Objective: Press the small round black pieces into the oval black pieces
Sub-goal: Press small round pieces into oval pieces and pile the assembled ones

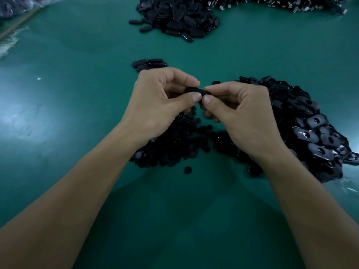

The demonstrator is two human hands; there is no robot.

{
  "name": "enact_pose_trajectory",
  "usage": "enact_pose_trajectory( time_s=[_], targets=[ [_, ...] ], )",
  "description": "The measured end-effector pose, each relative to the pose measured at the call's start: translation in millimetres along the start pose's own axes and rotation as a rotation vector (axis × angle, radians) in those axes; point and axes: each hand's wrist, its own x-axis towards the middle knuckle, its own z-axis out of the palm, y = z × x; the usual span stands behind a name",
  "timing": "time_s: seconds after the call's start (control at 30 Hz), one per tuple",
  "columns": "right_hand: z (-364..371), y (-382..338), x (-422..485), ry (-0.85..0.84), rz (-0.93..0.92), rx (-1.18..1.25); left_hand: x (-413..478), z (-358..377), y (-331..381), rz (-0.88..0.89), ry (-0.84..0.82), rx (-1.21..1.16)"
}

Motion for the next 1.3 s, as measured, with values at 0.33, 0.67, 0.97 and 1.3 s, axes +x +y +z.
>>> enact_pose_trajectory(
  time_s=[0.33,0.67,0.97,1.3],
  targets=[
    [-3,-1,0,-0.008,0.018,-0.061,0,-2,1,-0.013,-0.027,-0.003],
    [2,-1,0,0.049,0.045,-0.11,1,-2,-3,-0.009,-0.04,-0.033],
    [2,-4,-1,0.07,0.035,-0.088,3,-6,-2,0.025,-0.066,0.0],
    [2,-11,-3,0.102,-0.032,-0.316,9,-6,-1,0.101,0.112,0.071]
  ],
)
